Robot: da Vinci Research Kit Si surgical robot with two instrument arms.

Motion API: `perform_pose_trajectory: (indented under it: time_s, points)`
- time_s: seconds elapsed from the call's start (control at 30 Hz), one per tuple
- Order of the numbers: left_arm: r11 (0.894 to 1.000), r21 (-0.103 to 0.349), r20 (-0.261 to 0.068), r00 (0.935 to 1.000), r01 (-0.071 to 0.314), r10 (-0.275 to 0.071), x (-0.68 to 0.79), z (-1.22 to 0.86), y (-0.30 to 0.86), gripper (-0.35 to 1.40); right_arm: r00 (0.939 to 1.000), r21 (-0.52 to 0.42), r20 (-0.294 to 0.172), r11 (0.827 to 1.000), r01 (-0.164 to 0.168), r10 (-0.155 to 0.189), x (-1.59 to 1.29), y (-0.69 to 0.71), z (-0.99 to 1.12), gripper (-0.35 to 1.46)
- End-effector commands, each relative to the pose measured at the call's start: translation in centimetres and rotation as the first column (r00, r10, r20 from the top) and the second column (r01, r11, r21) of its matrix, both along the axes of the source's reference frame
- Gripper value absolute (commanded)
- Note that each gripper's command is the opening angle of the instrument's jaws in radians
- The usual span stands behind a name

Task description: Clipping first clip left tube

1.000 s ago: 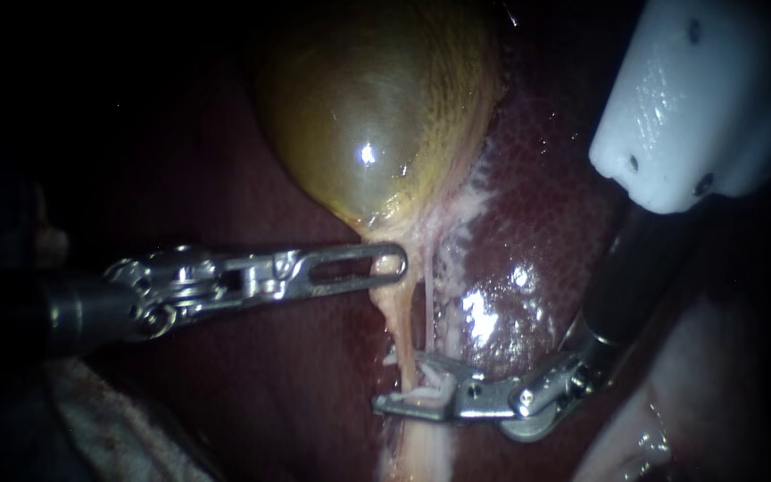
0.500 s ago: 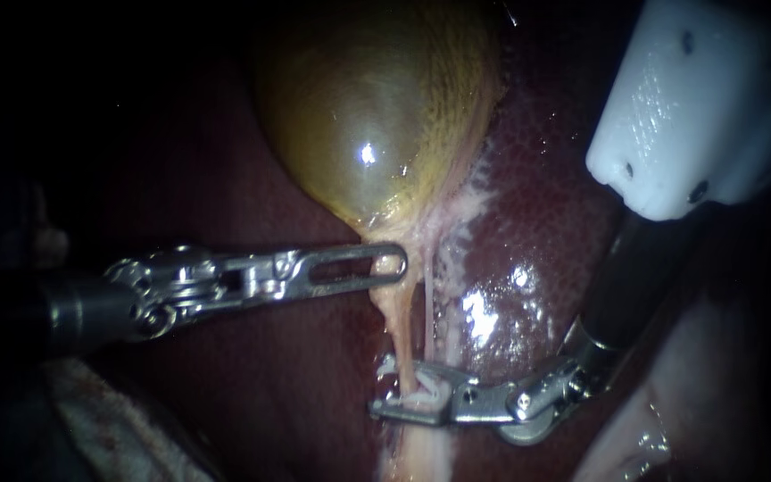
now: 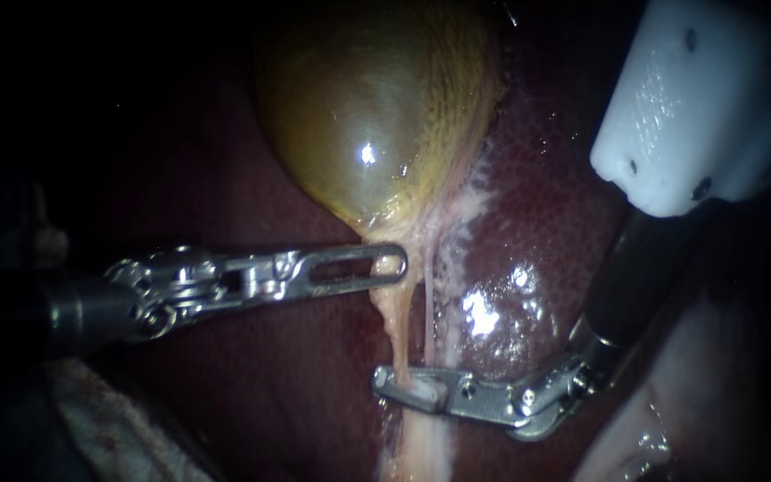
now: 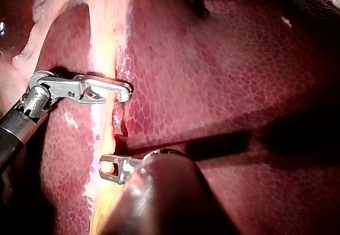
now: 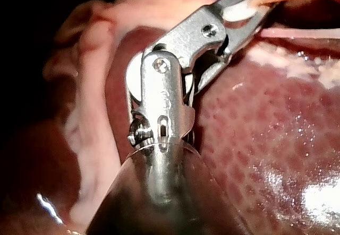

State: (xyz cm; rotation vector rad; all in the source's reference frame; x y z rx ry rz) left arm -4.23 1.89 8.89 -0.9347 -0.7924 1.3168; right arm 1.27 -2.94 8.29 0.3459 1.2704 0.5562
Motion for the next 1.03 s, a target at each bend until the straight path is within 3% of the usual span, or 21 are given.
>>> perform_pose_trajectory:
  time_s: [0.03, 1.03]
  points:
    - [1.000, 0.000, 0.000, 1.0000, 0.000, 0.000, 0.00, 0.00, 0.00, -0.35, 1.0000, -0.001, 0.000, 1.000, 0.001, -0.001, 0.00, 0.00, 0.00, -0.35]
    - [1.000, -0.001, 0.000, 1.0000, 0.000, 0.000, 0.00, 0.01, 0.00, -0.35, 1.0000, -0.001, 0.000, 1.000, 0.002, -0.002, 0.00, -0.01, 0.01, -0.35]
